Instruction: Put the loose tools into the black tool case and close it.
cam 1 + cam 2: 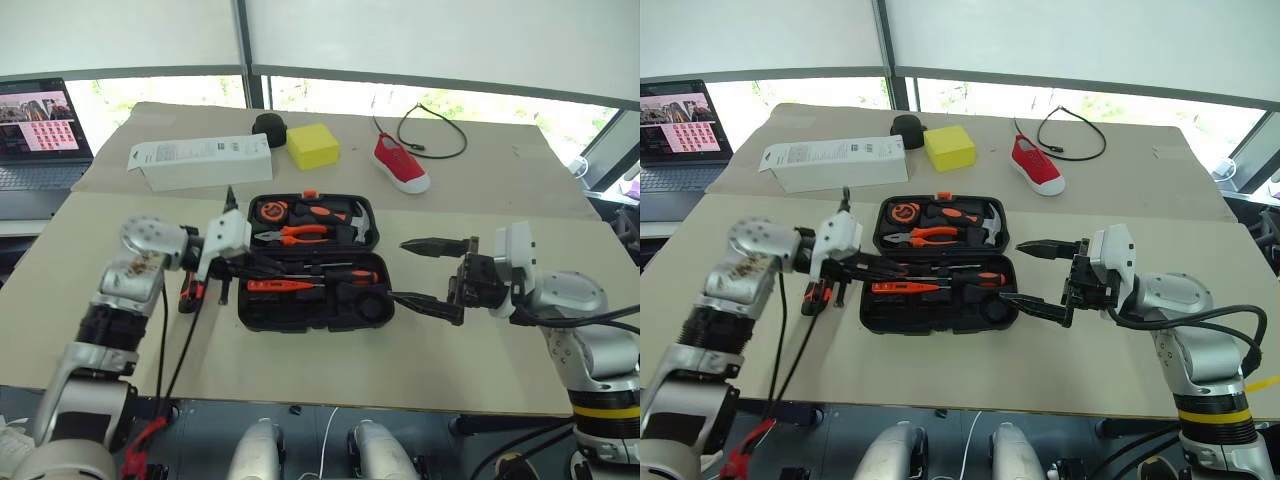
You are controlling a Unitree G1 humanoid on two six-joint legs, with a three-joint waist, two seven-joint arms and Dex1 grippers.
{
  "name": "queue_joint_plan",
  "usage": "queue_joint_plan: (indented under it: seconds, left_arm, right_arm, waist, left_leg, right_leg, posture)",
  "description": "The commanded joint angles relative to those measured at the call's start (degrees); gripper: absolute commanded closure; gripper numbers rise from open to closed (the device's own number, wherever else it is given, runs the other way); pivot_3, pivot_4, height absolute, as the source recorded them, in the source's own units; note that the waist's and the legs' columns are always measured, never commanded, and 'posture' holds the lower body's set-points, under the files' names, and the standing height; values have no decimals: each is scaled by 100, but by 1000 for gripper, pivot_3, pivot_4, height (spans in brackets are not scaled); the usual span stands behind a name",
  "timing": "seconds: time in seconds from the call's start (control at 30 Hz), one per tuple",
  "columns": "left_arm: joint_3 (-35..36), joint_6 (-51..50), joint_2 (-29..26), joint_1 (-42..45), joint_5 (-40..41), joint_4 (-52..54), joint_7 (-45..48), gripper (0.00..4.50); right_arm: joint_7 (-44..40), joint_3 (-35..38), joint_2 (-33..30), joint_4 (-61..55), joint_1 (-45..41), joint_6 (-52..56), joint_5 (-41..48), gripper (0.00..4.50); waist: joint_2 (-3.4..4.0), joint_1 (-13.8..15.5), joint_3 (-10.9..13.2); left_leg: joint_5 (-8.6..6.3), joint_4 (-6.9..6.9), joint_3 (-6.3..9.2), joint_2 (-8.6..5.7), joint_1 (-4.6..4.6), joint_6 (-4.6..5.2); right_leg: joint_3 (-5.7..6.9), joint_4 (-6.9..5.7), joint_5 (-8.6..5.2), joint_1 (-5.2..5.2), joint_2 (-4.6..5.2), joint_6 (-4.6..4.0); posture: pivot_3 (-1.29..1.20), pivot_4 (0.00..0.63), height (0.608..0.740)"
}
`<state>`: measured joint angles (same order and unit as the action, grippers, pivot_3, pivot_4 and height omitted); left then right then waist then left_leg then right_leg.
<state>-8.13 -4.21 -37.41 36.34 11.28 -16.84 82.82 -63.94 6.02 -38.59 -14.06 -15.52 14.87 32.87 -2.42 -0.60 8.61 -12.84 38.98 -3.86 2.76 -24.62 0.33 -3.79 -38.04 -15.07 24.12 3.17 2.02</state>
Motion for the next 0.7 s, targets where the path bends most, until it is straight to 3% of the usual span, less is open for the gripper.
queue_joint_plan:
  seconds: [0.03,0.4,0.7]
  left_arm:
    - [-3,397,55,-121,-130,-72,-240,4438]
    - [-232,645,163,-168,-577,-604,-668,4438]
    - [87,143,459,-208,139,-160,-672,4438]
  right_arm:
    - [63,149,14,-121,-45,-91,83,0]
    - [140,142,34,-250,77,-51,137,0]
    - [131,163,9,-299,142,14,200,0]
  waist:
    - [0,0,0]
    - [0,16,0]
    - [0,38,0]
  left_leg:
    - [0,0,0,0,1,0]
    - [0,1,0,-1,4,0]
    - [1,2,0,-2,22,0]
  right_leg:
    - [0,0,0,0,-1,0]
    - [0,-3,0,-5,0,0]
    - [0,-4,1,-22,0,1]
  posture:
    - [0,150,740]
    - [0,150,740]
    - [0,150,740]
